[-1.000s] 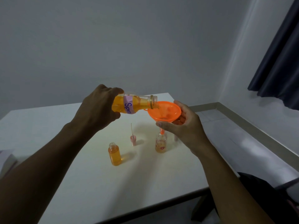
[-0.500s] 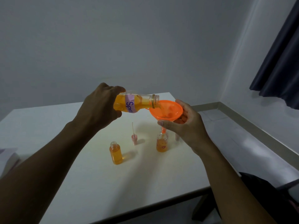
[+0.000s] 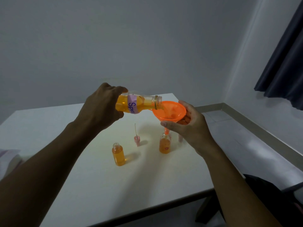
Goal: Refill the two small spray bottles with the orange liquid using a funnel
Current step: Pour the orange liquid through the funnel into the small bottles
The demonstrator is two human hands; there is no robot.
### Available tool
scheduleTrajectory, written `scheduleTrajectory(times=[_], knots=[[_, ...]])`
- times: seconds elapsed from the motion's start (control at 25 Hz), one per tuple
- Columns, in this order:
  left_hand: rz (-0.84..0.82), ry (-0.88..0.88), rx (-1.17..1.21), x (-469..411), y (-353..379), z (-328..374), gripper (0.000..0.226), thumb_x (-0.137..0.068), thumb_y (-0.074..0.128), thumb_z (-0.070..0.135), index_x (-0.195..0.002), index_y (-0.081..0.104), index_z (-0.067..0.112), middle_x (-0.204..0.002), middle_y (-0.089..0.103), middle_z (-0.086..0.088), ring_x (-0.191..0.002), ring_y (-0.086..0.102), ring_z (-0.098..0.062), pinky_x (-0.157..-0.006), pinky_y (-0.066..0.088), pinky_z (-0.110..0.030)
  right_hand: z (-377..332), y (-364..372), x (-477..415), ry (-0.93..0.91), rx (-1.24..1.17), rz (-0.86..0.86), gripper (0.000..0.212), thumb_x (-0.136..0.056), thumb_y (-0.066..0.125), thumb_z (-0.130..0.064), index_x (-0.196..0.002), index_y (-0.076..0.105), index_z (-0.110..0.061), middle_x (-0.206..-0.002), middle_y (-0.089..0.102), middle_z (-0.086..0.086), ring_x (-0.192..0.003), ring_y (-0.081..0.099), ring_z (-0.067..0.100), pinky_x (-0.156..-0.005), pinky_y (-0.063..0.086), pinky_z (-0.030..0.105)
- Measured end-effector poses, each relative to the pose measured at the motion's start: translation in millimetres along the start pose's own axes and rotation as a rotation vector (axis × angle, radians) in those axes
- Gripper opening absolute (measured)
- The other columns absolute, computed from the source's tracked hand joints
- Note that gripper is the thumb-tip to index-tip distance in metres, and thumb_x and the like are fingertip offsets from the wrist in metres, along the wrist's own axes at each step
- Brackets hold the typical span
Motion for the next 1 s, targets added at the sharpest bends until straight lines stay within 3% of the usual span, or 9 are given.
scheduleTrajectory(times=[0.84, 1.0], knots=[[0.008, -0.013, -0.008, -1.8, -0.7, 1.6, 0.069, -0.064, 0.087, 0.01, -0.127, 0.058, 0.008, -0.115, 0.066, -0.017, -0.105, 0.057, -0.035, -0.076, 0.05, -0.047, -0.8, -1.3, -0.8, 0.003, -0.004, -0.003, 0.098, -0.065, 0.091, -0.038, -0.148, 0.04, -0.029, -0.142, 0.054, -0.003, -0.124, 0.057, 0.02, -0.097, 0.056, 0.042], [0.012, -0.018, -0.004, -1.7, -1.0, 2.1, 0.07, -0.064, 0.086, 0.011, -0.128, 0.058, 0.008, -0.117, 0.066, -0.017, -0.106, 0.056, -0.035, -0.077, 0.05, -0.047, -1.7, -1.2, -0.1, -0.002, -0.003, -0.007, 0.099, -0.064, 0.091, -0.039, -0.148, 0.039, -0.029, -0.142, 0.054, -0.003, -0.124, 0.057, 0.018, -0.095, 0.056, 0.036]])
Point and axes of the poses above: each hand's wrist, its own x-axis away from the middle knuckle, its own y-axis out of the palm, z = x × y, the point moved 4 cm from there along -x, towards the middle knuckle
